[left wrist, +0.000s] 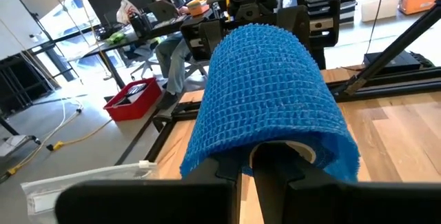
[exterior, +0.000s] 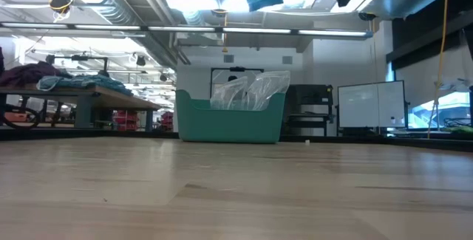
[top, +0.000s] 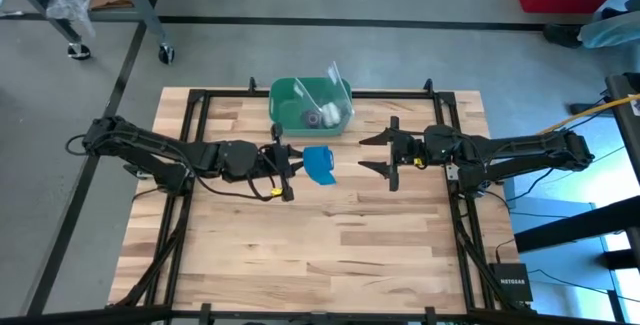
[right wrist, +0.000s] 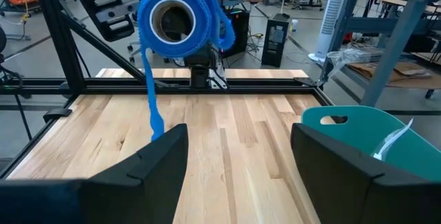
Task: Roll bandage
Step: Roll the blue bandage
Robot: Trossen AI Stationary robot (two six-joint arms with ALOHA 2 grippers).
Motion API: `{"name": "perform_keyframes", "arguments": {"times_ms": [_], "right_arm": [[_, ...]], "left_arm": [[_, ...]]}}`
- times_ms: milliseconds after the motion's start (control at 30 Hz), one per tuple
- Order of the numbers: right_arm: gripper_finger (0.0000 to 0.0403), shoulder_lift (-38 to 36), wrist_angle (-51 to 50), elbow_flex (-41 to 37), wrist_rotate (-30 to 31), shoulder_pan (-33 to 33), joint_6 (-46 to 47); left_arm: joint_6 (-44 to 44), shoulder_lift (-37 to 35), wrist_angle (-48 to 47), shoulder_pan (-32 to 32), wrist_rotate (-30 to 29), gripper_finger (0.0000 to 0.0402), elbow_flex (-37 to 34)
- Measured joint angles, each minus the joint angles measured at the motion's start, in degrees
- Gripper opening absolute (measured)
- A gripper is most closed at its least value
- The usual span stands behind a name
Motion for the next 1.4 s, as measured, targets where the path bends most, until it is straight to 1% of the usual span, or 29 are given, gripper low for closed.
{"name": "perform_keyframes", "arguments": {"times_ms": [633,867,967,1067,1167,1267,1400], "right_arm": [[0.026,0.0,0.0,0.0,0.0,0.0,0.0],[0.026,0.6,4.7,0.0,-0.2,0.0,0.2],[0.026,1.4,9.8,0.1,-1.4,0.0,3.5],[0.026,2.8,13.4,0.1,-6.2,0.0,7.5],[0.026,4.9,15.0,0.1,-8.6,0.1,10.0],[0.026,8.4,15.0,0.1,-11.3,1.5,10.4],[0.026,12.4,19.1,0.0,-11.6,3.6,8.1]], "left_arm": [[-0.7,0.0,0.4,0.0,0.0,0.0015,0.0],[-0.8,1.5,2.9,0.0,2.3,0.0015,0.0],[-0.8,2.8,5.7,0.0,3.1,0.0015,0.0],[-0.8,3.7,8.6,0.0,3.3,0.0015,0.0],[-0.6,4.1,10.1,0.1,3.2,0.0015,0.1],[-0.4,4.2,10.0,0.1,3.1,0.0015,0.1],[-0.2,4.2,10.3,0.2,3.0,0.0015,0.1]]}}
